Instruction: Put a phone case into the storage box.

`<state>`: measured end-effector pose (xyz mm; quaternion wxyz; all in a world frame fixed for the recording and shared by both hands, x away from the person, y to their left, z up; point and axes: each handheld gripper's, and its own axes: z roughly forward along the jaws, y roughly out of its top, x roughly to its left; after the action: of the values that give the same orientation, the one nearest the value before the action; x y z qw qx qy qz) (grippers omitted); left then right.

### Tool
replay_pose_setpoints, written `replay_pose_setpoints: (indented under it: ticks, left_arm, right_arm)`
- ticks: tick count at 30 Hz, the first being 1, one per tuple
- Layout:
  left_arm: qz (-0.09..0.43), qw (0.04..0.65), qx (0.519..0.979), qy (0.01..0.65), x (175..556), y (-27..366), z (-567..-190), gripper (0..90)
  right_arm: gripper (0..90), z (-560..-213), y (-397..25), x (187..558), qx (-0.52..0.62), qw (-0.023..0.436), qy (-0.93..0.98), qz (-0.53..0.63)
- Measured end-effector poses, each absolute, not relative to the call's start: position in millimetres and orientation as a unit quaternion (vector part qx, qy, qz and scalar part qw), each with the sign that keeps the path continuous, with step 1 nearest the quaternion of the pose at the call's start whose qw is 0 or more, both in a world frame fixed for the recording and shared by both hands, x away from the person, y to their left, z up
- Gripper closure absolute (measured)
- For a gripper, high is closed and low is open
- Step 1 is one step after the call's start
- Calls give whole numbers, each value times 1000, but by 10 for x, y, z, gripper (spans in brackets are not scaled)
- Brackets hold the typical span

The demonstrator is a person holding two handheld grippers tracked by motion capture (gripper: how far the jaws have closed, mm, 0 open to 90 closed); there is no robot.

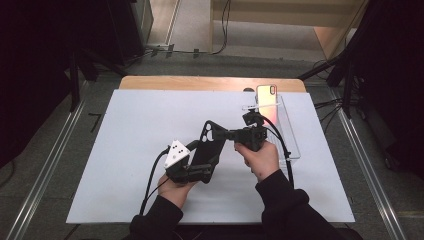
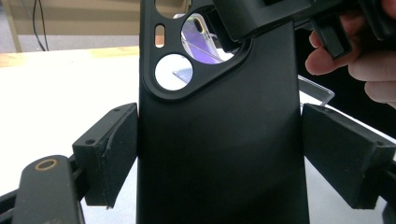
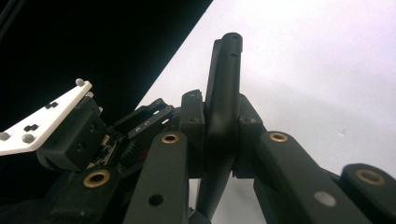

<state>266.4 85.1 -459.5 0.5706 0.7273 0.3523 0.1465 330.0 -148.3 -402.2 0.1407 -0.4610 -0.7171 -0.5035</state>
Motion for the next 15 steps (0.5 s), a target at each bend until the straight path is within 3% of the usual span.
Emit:
replay_pose_setpoints:
  ticks: [15]
  left_arm:
    - [131,551,744,354,2681,834,-4509,129]
  right_arm:
    - [777,-3968,-1468,3265,-448,144,-724,-504]
